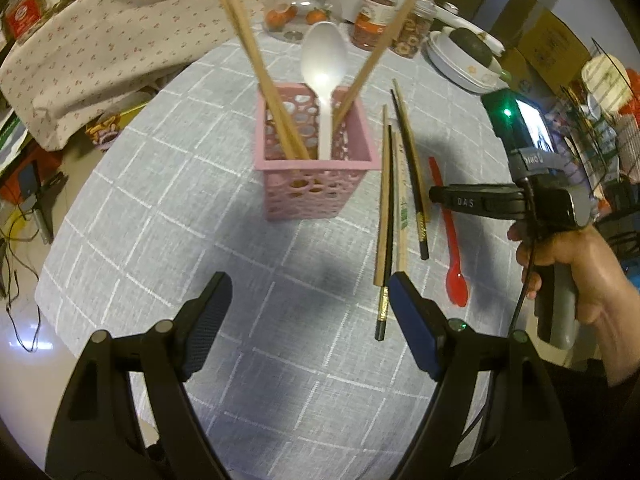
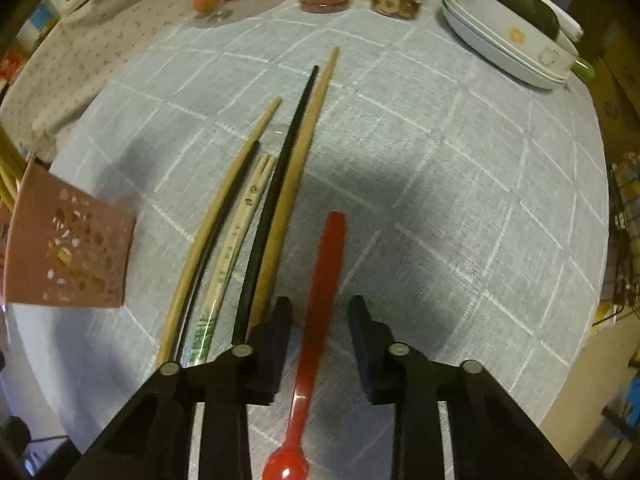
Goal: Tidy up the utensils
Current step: 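Lower the right tool onto the red spoon and close on its handle, then close the left tool on a wooden chopstick while the right tool lifts the red spoon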
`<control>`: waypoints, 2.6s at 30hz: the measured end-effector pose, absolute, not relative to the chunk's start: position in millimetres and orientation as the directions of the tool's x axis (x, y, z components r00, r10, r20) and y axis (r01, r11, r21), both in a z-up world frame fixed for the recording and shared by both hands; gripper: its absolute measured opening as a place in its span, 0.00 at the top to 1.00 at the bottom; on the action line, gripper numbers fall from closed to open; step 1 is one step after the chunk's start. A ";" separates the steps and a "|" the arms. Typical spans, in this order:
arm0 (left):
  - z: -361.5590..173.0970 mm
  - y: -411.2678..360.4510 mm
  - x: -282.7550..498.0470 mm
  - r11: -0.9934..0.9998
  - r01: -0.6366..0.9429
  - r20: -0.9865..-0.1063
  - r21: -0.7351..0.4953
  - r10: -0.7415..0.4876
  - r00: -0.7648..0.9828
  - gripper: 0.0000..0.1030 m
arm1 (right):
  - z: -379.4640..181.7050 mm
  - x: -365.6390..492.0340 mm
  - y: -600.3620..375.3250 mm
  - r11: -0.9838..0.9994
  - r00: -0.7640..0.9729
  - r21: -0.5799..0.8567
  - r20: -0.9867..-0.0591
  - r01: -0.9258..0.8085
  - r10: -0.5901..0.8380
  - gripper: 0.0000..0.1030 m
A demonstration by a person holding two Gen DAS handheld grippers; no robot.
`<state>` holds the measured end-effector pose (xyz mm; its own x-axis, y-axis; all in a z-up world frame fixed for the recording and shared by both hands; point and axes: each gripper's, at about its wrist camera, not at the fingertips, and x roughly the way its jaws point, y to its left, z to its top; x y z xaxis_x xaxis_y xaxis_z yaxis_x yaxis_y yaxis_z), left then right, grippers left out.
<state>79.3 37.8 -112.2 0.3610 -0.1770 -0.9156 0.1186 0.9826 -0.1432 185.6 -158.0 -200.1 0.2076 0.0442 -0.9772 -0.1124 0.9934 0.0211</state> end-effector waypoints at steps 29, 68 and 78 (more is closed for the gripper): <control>-146.1 -144.6 192.0 0.958 0.282 -0.925 -0.053 -0.154 0.348 0.80 | -169.8 154.1 -313.9 0.949 0.218 0.317 -0.926 -0.003 0.310 0.90; -175.4 -154.0 264.3 0.980 0.196 -0.947 0.042 -0.024 0.320 0.93 | -154.5 161.2 -342.8 0.903 0.281 0.427 -0.873 0.043 0.399 0.90; -92.6 -145.2 186.7 0.946 0.324 -0.881 0.011 -0.145 0.451 0.93 | -103.6 137.2 -330.0 0.923 0.408 0.385 -0.845 0.014 0.346 0.90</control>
<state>186.7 -145.2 -92.6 0.4511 -0.1447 -0.8807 0.3245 0.9458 0.0108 137.2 -330.0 -103.6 0.4076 0.3463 -0.8449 0.0136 0.9229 0.3849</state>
